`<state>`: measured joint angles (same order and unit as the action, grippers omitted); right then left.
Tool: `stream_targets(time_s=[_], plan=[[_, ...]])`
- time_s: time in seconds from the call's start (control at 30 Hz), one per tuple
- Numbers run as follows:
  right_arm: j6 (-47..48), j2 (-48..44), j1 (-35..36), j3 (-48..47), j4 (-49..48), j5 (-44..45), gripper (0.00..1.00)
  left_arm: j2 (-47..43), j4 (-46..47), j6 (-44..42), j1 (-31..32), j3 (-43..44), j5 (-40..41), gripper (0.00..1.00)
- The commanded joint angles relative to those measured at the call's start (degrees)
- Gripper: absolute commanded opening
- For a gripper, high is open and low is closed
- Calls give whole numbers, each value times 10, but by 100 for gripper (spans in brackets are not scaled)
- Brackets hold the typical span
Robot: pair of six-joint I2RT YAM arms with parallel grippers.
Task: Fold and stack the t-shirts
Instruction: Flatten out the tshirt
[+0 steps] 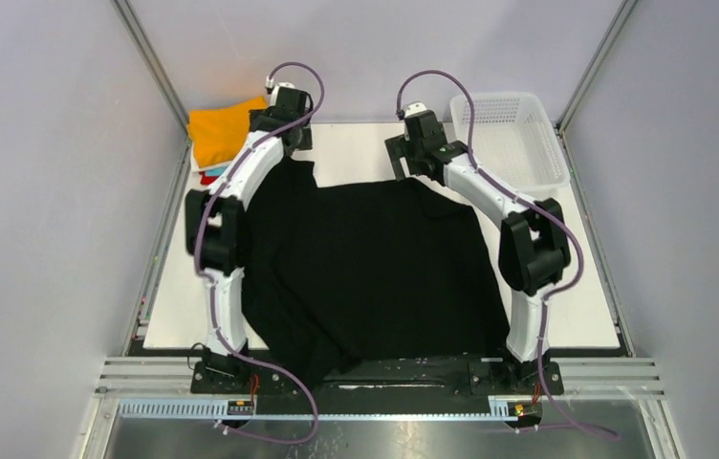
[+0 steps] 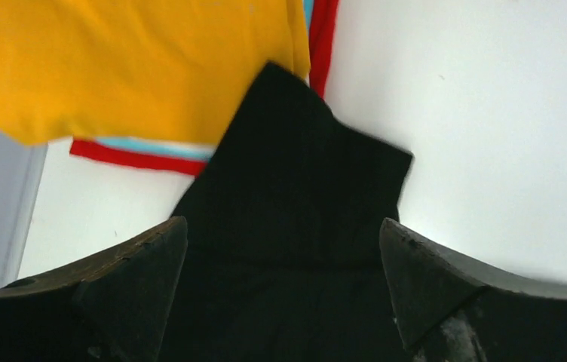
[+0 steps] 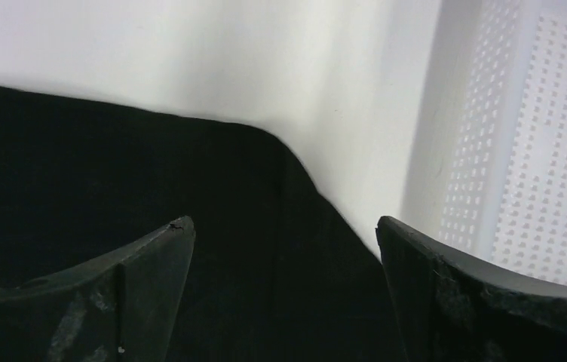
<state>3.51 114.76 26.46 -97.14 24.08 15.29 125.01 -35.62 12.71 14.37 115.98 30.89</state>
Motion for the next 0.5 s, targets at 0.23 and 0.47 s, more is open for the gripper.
stream_targets(time_s=[0.23,0.47], plan=[[-139,-112,-1,172,-56,-233,99,-359,96,165,3,-379,-168,99],[-157,3,-1,85,17,-234,100,-374,115,197,2,-520,-229,99]])
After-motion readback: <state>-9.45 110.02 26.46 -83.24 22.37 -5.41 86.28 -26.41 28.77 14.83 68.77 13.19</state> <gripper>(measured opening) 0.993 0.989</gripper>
